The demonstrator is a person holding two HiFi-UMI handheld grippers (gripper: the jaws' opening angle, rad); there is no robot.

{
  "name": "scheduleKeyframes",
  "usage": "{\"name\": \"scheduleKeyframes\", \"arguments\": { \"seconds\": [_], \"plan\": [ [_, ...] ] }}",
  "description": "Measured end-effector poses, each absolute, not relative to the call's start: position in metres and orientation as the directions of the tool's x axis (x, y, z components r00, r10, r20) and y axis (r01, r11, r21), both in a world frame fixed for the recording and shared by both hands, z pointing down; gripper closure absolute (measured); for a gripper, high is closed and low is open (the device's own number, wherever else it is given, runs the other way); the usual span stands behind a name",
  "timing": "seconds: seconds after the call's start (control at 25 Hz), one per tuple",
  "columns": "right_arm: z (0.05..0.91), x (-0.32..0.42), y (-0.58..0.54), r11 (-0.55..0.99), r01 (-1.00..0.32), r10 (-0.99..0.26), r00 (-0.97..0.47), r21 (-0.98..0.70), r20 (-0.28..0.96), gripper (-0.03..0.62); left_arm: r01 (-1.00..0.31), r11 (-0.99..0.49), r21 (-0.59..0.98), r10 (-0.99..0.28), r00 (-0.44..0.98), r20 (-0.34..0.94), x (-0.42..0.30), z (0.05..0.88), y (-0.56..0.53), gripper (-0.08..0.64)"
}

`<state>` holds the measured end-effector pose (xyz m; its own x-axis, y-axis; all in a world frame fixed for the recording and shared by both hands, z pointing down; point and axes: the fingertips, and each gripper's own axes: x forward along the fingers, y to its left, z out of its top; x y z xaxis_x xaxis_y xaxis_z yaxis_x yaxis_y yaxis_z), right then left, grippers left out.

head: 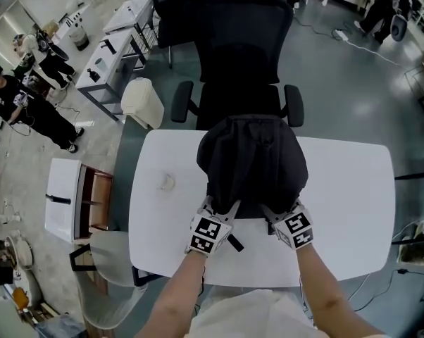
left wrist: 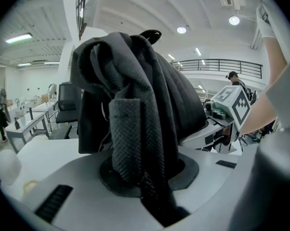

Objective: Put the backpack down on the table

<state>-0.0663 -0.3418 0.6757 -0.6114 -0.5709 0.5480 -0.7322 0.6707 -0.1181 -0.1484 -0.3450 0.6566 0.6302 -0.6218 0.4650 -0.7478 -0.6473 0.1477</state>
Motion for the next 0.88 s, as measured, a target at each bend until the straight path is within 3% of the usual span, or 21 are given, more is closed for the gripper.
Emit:
{"name": "scheduleKeyframes", "arguments": {
  "seconds": [0.88],
  "plan": [
    [0.692,-0.061,-0.334,0.674,-0.721,-0.570,-0.646,-0.160,0.508,0.337,-0.755,-0.636,0.161,-0.627,0.627,0.462,-0.153,0.674,-0.337,0.356]
  ]
}}
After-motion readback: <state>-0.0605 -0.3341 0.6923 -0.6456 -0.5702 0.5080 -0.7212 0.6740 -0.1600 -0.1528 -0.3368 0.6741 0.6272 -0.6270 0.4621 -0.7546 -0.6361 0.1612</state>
